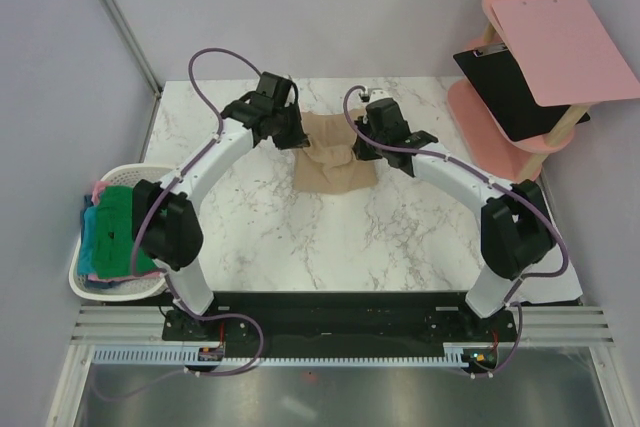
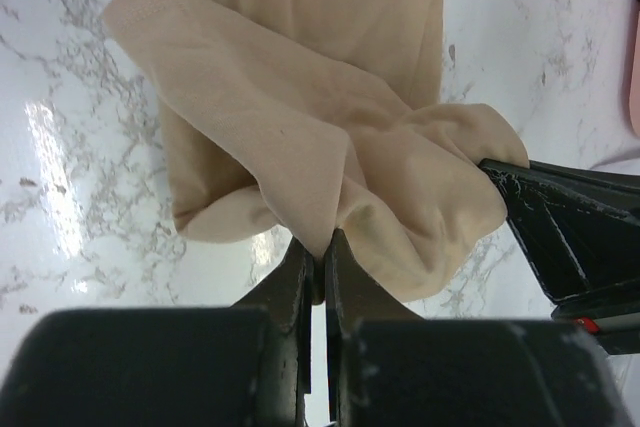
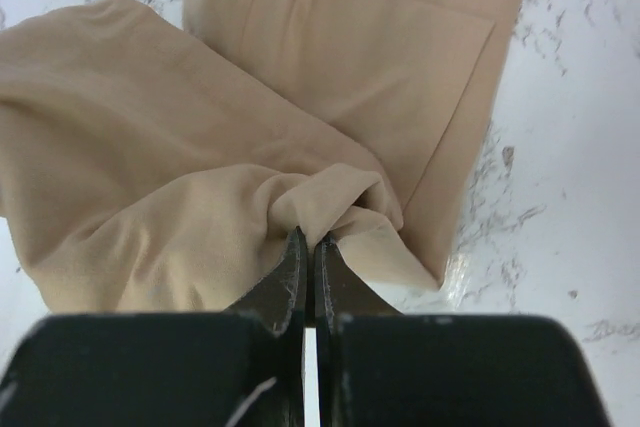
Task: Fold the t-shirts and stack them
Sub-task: Fold the long partially folded tshirt into a neat square
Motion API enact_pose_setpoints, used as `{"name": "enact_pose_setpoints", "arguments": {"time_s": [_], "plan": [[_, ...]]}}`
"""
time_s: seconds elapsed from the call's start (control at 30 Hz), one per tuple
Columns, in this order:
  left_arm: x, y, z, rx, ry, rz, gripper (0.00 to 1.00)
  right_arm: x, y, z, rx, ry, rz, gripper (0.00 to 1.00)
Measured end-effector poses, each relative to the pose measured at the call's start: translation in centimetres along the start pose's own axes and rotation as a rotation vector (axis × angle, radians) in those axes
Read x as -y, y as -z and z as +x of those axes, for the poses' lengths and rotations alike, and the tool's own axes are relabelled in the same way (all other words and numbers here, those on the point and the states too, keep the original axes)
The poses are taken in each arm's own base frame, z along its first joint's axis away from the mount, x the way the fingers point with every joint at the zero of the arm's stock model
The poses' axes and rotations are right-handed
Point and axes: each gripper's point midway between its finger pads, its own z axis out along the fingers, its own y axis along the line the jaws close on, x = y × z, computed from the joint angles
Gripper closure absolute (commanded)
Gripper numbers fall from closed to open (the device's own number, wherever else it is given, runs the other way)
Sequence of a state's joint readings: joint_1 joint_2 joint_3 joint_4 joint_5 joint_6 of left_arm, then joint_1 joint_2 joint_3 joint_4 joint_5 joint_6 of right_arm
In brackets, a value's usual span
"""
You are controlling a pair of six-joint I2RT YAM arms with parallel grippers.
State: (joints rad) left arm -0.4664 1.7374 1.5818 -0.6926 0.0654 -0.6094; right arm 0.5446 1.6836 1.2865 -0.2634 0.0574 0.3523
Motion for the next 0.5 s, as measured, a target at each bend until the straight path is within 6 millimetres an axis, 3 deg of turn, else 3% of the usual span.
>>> {"name": "enact_pose_setpoints", "arguments": {"time_s": [0.33,0.5], "plan": [[-1.4,-4.4,-4.6,-0.052,0.029,0.066,0.98,3.3,-4.6,-5.0,0.046,-0.011,0.065,0.95],[-2.9,-7.3,-7.0,-0.082,0.075,0.121,0.98,5.7,-8.6,-6.3,0.046,-0.031,0.098,0.92]]}}
